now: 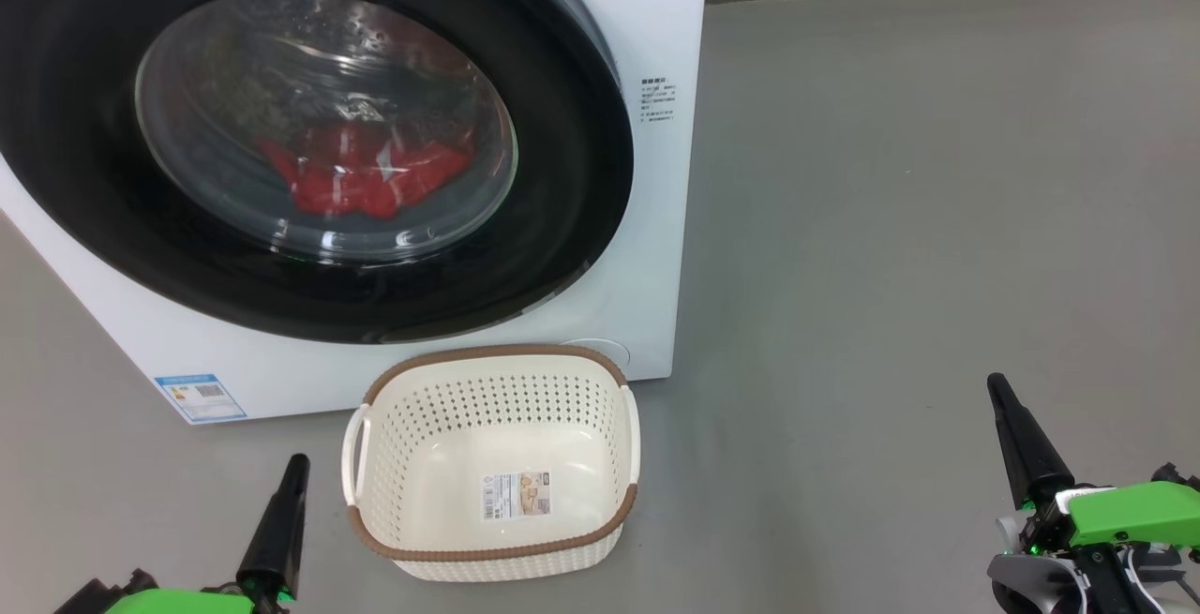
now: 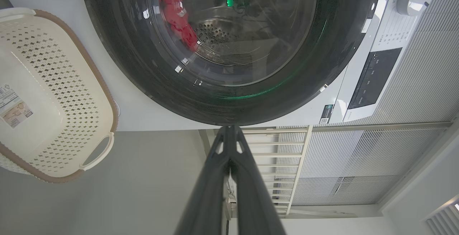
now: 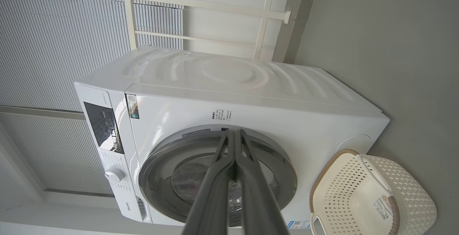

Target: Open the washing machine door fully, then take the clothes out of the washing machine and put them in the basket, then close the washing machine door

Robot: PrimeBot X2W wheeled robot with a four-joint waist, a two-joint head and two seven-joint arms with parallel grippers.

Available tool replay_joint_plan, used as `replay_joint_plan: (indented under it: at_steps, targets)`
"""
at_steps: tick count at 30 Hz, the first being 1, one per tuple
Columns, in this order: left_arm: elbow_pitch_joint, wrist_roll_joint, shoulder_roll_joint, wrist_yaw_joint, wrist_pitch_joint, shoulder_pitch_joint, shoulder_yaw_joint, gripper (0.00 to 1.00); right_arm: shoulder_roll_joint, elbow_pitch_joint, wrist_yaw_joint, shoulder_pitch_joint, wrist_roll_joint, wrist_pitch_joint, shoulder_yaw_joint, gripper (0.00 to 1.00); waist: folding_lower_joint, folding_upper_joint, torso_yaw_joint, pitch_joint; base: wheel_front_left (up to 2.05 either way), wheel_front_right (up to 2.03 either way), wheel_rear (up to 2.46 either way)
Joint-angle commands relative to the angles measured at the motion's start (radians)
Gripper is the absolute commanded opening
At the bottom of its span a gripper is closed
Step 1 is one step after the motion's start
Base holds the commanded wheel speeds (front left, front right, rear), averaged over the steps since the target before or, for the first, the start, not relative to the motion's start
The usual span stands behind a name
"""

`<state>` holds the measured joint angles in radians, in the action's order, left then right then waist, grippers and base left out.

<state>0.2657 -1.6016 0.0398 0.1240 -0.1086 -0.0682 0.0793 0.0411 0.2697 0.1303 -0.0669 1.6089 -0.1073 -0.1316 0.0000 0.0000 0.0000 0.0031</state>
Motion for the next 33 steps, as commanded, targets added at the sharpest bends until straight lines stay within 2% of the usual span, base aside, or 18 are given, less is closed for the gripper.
replay_joint_plan:
  at_steps: [1, 12, 13, 19, 26, 29, 33]
  targets:
    - [-0.021, -0.007, 0.01, 0.007, -0.004, -0.04, 0.034, 0.0, 0.009, -0.025, 0.0, -0.041, 0.0, -0.006, 0.018, 0.0, 0.0, 0.0, 0.0, 0.0, 0.0, 0.0, 0.0]
    - [-0.021, -0.007, 0.01, 0.007, -0.004, -0.04, 0.034, 0.0, 0.009, -0.025, 0.0, -0.041, 0.0, -0.006, 0.018, 0.0, 0.0, 0.0, 0.0, 0.0, 0.0, 0.0, 0.0]
    - [0.0, 0.0, 0.0, 0.0, 0.0, 0.0, 0.0, 1.0, 0.0, 0.0, 0.0, 0.0, 0.0, 0.0, 0.0, 1.0, 0.0, 0.0, 0.0, 0.0, 0.0, 0.0, 0.0]
    - [0.064, 0.0, -0.017, -0.001, 0.0, 0.043, -0.011, 1.0, -0.025, 0.071, 0.0, 0.05, 0.0, 0.001, 0.011, 1.0, 0.0, 0.0, 0.0, 0.0, 0.0, 0.0, 0.0]
    - [0.057, 0.005, -0.015, 0.0, 0.019, 0.034, -0.022, 1.0, -0.02, 0.064, 0.0, 0.041, -0.013, 0.016, 0.027, 1.0, 0.0023, 0.0, -0.001, -0.003, 0.0, 0.0, 0.0]
    - [0.055, 0.013, -0.012, 0.0, 0.029, 0.035, -0.027, 1.0, -0.015, 0.063, 0.0, 0.041, -0.025, 0.027, 0.04, 1.0, 0.0005, 0.0, -0.003, -0.006, 0.0, 0.0, 0.0]
    - [0.052, 0.034, -0.008, 0.0, 0.039, 0.033, -0.031, 1.0, -0.009, 0.064, 0.0, 0.037, -0.041, 0.039, 0.054, 1.0, 0.0001, 0.0, -0.003, -0.006, 0.0, 0.0, 0.0]
